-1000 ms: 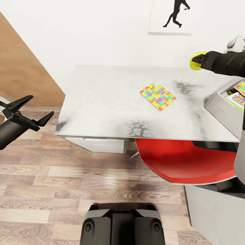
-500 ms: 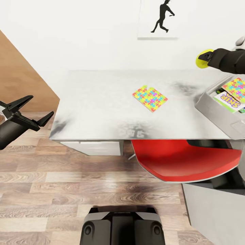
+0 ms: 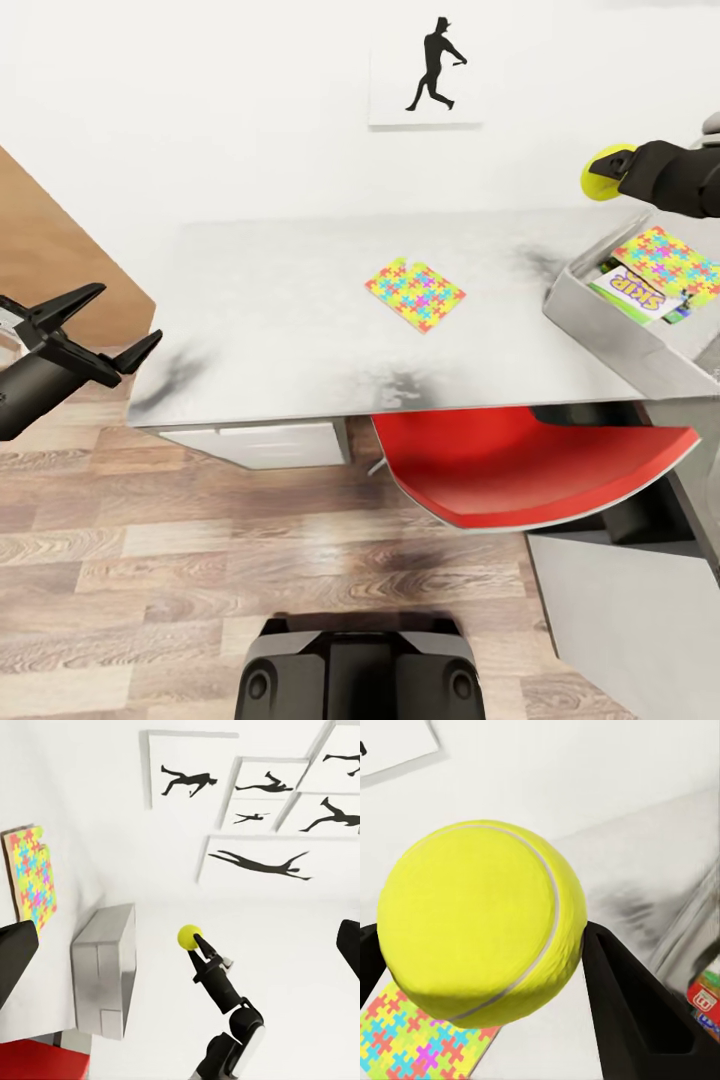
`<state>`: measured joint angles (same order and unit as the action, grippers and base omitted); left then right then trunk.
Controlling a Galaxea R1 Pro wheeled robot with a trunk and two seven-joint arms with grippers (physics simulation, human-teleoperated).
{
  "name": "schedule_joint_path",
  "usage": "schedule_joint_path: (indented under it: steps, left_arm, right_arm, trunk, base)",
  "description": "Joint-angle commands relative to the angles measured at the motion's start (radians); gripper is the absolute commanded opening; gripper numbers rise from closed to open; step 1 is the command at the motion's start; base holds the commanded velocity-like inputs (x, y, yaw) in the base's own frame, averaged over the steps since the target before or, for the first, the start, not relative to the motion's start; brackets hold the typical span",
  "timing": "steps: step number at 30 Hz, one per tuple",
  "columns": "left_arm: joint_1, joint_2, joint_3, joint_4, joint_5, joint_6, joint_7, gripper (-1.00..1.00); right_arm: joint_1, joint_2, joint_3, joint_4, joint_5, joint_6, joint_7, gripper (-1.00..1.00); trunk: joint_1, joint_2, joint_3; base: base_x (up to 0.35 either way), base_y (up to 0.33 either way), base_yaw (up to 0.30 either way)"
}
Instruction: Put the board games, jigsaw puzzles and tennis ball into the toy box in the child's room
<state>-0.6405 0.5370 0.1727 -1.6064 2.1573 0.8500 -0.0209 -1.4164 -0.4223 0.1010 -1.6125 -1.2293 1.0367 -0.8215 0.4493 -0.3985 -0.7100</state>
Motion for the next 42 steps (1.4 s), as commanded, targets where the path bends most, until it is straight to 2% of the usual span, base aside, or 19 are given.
schedule_joint_path:
  steps: [1,8,12,16,20,26,27,30,32,35,42]
  left_arm:
    - [-0.001,0.0,0.0,0.0,-0.002,0.003,0.003,1.0]
    - [-0.051,-0.009,-0.098,0.0,-0.003,-0.008,0.067,1.0]
    - [-0.095,-0.045,-0.154,0.0,-0.007,-0.014,0.115,1.0]
    - [-0.141,-0.111,-0.184,0.0,-0.039,-0.017,0.201,1.0]
    - [-0.179,-0.196,-0.208,0.0,-0.091,-0.017,0.297,1.0]
    - [-0.232,-0.321,-0.262,0.0,-0.165,-0.018,0.399,1.0]
    - [-0.232,-0.321,-0.262,0.0,-0.165,-0.018,0.399,1.0]
    - [-0.246,-0.365,-0.279,0.0,-0.208,-0.018,0.442,1.0]
    - [-0.252,-0.381,-0.285,0.0,-0.225,-0.018,0.459,1.0]
    - [-0.258,-0.391,-0.29,0.0,-0.242,-0.018,0.474,1.0]
    - [-0.261,-0.388,-0.29,0.0,-0.259,-0.017,0.484,1.0]
  right_arm:
    - [-0.001,-0.002,0.002,0.0,-0.016,0.0,-0.012,-1.0]
    - [0.002,-0.038,0.007,0.0,-0.117,0.0,-0.012,-1.0]
    - [0.017,-0.052,0.008,0.001,-0.152,0.0,-0.013,-1.0]
    - [0.025,-0.058,0.009,0.001,-0.166,0.0,-0.013,-1.0]
    - [0.031,-0.061,0.01,0.005,-0.172,0.0,-0.013,-1.0]
    - [0.045,-0.06,0.012,0.027,-0.175,-0.001,-0.011,-1.0]
    - [0.045,-0.06,0.012,0.027,-0.175,-0.001,-0.011,-1.0]
    - [0.056,-0.06,0.009,0.036,-0.175,-0.001,-0.011,-1.0]
    - [0.061,-0.061,0.008,0.04,-0.175,-0.001,-0.01,-1.0]
    - [0.064,-0.062,0.006,0.044,-0.176,-0.001,-0.009,-1.0]
    - [0.067,-0.062,0.004,0.049,-0.176,-0.001,-0.009,-1.0]
  trunk:
    - [0.001,-0.002,0.0]
    - [0.001,-0.002,0.012]
    - [0.001,-0.002,0.018]
    - [0.001,-0.002,0.025]
    - [0.001,-0.002,0.031]
    - [0.001,-0.002,0.041]
    - [0.001,-0.002,0.043]
    - [0.001,-0.002,0.048]
    - [0.001,-0.002,0.051]
    - [0.001,-0.002,0.056]
    - [0.001,-0.002,0.067]
  base:
    - [0.0,0.0,-0.136]
    - [0.0,0.0,-0.136]
    - [0.0,0.0,-0.136]
    - [0.0,0.0,-0.136]
    - [0.0,0.0,-0.136]
    - [0.0,0.0,-0.136]
    - [0.0,0.0,-0.136]
    - [0.0,0.0,-0.136]
    - [0.0,0.0,-0.136]
    - [0.0,0.0,-0.136]
    - [0.0,0.0,-0.136]
